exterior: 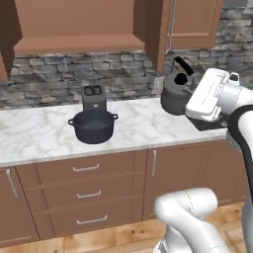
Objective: Pick the kettle from the cabinet and place it on a stove burner. Then pick the pot from the counter and place it on another stove burner. Finally, turn both burners on.
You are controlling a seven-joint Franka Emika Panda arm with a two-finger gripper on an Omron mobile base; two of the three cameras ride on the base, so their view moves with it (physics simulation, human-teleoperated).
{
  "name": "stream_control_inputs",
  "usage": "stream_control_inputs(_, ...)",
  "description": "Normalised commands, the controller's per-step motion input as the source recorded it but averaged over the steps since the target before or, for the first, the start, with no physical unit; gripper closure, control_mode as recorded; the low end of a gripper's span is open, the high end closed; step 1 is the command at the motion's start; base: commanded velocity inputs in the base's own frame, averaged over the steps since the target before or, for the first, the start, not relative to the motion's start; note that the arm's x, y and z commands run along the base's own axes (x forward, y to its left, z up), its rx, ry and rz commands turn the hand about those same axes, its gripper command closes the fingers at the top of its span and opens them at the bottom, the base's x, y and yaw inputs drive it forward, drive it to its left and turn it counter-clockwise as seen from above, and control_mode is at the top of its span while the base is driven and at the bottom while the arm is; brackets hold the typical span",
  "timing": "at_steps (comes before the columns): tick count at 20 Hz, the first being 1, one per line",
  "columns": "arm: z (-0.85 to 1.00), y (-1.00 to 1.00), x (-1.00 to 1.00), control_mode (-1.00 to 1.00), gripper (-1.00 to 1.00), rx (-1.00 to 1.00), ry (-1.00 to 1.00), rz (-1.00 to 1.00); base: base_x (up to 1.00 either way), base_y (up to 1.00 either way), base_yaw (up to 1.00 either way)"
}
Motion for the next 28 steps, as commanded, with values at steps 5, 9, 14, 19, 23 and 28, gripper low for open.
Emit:
stream_control_inputs(5, 0.0, 0.0, 0.0, 1.0, 1.0, 0.0, 0.0, 0.0, -0.49, -0.63, 0.0)
stream_control_inputs(9, 0.0, 0.0, 0.0, 1.0, 1.0, 0.0, 0.0, 0.0, -0.17, -0.57, 0.0)
stream_control_inputs(14, 0.0, 0.0, 0.0, 1.0, 1.0, 0.0, 0.0, 0.0, 0.0, -0.64, 0.0)
stream_control_inputs(19, 0.0, 0.0, 0.0, 1.0, 1.0, 0.0, 0.0, 0.0, 0.1, -0.7, 0.0)
stream_control_inputs(23, 0.0, 0.0, 0.0, 1.0, 1.0, 0.0, 0.0, 0.0, 0.31, -0.67, 0.0)
stream_control_inputs(28, 0.0, 0.0, 0.0, 1.0, 1.0, 0.0, 0.0, 0.0, 0.53, -0.57, 0.03)
